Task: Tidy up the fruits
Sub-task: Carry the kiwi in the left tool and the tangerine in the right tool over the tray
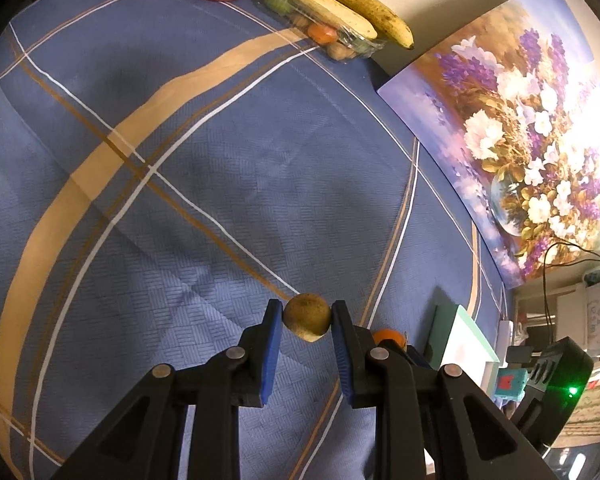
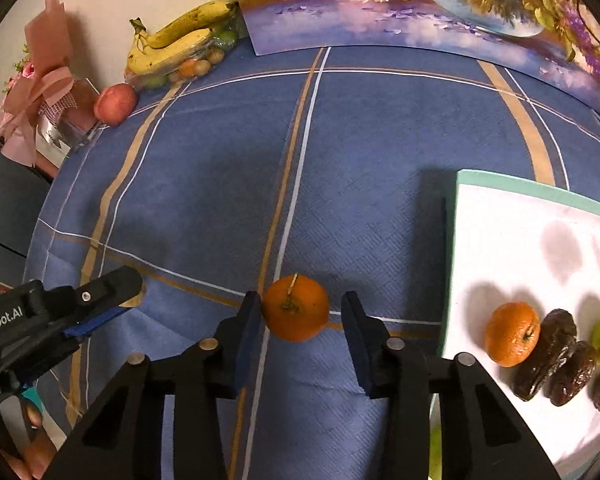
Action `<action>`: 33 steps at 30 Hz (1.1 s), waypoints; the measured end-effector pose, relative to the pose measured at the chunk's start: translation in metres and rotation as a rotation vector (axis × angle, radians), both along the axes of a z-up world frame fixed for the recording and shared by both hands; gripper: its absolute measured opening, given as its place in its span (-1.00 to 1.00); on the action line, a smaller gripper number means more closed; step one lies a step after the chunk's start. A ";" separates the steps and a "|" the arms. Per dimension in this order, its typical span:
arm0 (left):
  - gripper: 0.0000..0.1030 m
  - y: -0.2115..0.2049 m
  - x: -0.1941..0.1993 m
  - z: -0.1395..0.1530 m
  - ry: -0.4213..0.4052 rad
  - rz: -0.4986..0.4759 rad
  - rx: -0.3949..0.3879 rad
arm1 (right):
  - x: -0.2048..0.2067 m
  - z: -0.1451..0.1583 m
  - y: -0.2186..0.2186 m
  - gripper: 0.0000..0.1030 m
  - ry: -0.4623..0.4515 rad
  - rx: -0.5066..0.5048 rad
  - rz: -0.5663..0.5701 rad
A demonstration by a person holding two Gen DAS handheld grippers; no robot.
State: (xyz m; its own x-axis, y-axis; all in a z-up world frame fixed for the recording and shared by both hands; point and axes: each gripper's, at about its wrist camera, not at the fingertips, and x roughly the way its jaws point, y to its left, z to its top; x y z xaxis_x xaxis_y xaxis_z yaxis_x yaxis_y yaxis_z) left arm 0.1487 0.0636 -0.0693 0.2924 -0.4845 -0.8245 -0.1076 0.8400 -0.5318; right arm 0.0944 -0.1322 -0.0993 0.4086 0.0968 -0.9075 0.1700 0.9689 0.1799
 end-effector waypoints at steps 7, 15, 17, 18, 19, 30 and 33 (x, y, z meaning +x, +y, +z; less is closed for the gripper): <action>-0.49 0.000 -0.002 0.005 -0.022 0.001 -0.013 | -0.006 0.006 0.006 -0.31 -0.022 -0.010 0.026; -0.49 -0.010 -0.007 0.021 -0.072 -0.029 -0.001 | -0.031 0.048 -0.008 -0.32 -0.113 -0.029 -0.022; -0.49 -0.013 -0.010 0.026 -0.087 -0.038 -0.002 | -0.039 0.057 -0.014 -0.31 -0.120 -0.055 -0.043; -0.49 -0.014 -0.012 0.028 -0.093 -0.042 -0.002 | -0.044 0.061 -0.017 -0.32 -0.120 -0.064 -0.057; -0.49 -0.016 -0.013 0.030 -0.100 -0.048 -0.001 | -0.046 0.063 -0.020 -0.31 -0.120 -0.067 -0.067; -0.49 -0.061 -0.046 0.040 -0.139 -0.210 0.011 | -0.109 0.077 -0.060 -0.31 -0.148 -0.070 -0.192; -0.49 -0.077 -0.057 0.039 -0.137 -0.266 0.004 | -0.125 0.075 -0.069 -0.31 -0.154 -0.078 -0.214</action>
